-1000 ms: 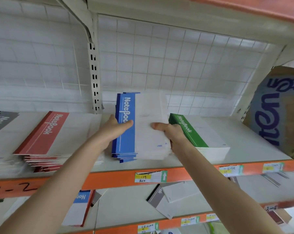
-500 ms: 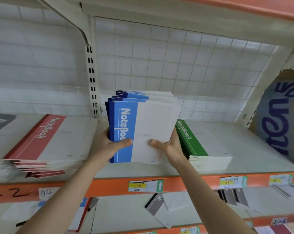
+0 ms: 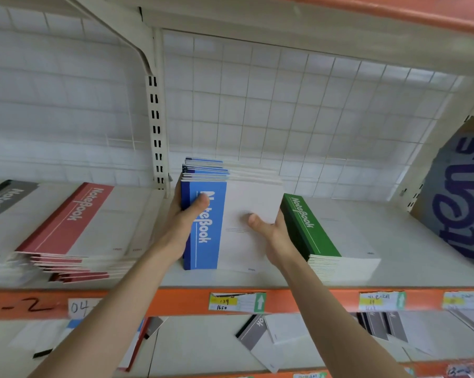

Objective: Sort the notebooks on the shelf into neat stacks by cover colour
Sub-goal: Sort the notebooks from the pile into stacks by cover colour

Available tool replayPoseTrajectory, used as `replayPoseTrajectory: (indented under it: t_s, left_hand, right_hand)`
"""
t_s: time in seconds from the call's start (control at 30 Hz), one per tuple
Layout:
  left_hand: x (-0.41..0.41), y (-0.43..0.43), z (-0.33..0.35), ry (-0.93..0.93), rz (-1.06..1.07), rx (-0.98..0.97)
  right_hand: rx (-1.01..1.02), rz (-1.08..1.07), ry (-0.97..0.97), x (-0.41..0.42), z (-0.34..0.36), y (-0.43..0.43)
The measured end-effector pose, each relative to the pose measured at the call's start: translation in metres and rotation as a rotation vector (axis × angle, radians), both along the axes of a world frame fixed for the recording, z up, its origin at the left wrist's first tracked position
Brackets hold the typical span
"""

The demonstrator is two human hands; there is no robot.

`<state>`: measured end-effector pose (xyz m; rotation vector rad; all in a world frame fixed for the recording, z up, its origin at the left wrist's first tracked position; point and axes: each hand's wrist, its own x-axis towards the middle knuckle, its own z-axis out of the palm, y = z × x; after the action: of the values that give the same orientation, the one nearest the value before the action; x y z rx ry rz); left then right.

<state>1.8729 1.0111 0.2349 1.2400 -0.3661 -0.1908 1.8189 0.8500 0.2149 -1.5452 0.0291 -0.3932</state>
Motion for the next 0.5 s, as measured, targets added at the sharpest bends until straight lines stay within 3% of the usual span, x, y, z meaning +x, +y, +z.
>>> replayPoseTrajectory:
  t_s: [0.17,0.3,0.5]
  left_hand:
    - [0.001,0.011,0.006,-0.066,-0.017,0.058]
    - [0.004,0.010,0.033,-0.082,0.034,-0.002]
    - [0.007,0.010,0.053,-0.070,0.013,0.077]
  right_hand:
    - [-0.095,0.022,0.022,-0.003,0.008,-0.006]
    - [-0.041,0.009,-0.016,-0.002,0.012,-0.008]
    - [0.011,0.008,0.022,0.002,0.012,-0.005]
